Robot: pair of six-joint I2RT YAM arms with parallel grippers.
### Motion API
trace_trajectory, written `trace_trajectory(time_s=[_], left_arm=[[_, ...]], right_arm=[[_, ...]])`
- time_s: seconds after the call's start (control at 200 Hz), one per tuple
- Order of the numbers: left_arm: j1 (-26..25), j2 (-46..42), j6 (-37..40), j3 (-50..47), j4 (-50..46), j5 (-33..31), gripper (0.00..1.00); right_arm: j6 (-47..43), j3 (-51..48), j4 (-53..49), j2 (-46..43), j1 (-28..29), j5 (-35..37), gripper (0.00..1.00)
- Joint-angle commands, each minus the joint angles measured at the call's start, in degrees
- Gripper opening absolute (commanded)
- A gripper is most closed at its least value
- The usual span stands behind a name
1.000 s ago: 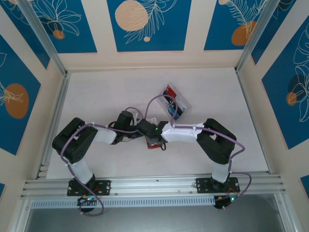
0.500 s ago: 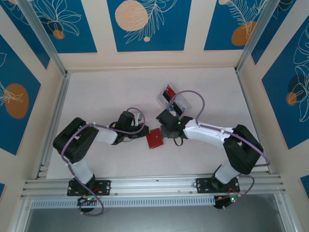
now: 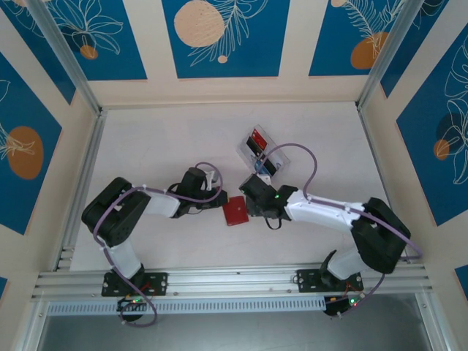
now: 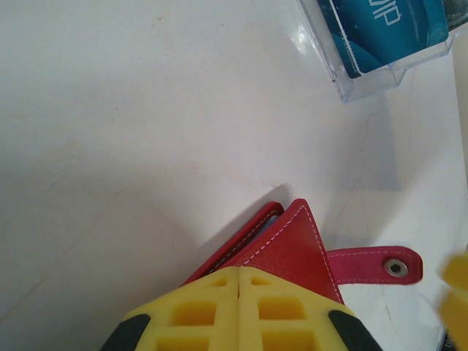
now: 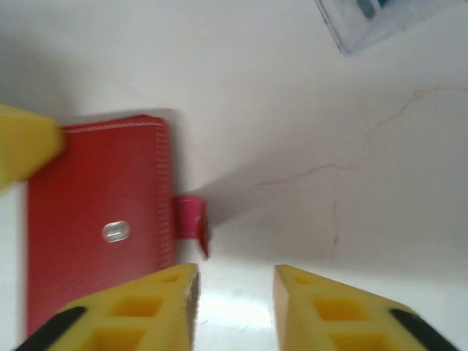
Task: Put the credit cards into the card holder
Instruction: Open the button on the card holder, then open the card holder at the center of the table.
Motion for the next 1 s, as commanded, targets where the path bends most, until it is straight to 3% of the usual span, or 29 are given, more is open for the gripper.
trace_trajectory(time_s=[0.0,0.135,0.355,0.58,0.87,0.995], left_arm=[[-1.6,2.8,1.7,-0.6,-6.5,-0.4,0.01],[-1.7,3.8,1.1,-0.8,-5.2,-0.1,0.01],[-2.0,3.9,1.0,-0.9,-5.0,-0.3,0.01],[-2.1,3.8,1.9,-0.8,-5.9,-0.5,0.01],[-2.1,3.7,1.7,-1.5,-4.9,0.2,0.01],[-2.1,-0.9,1.3,-1.5,-6.3,1.9,0.05]], right_arm=[[-2.3,5.5,-2.7,-2.3,1.7,1.7,0.21],[-3.7,8.4,-1.4,1.6,1.7,-5.2,0.0],[-2.1,7.7,3.1,9.8,-2.1,-12.2,0.0],[0.2,3.6,2.8,10.2,-5.5,-9.5,0.0],[0.3,0.5,7.8,14.5,-8.2,-14.6,0.02],[0.2,0.4,8.7,15.6,-8.7,-15.9,0.06]])
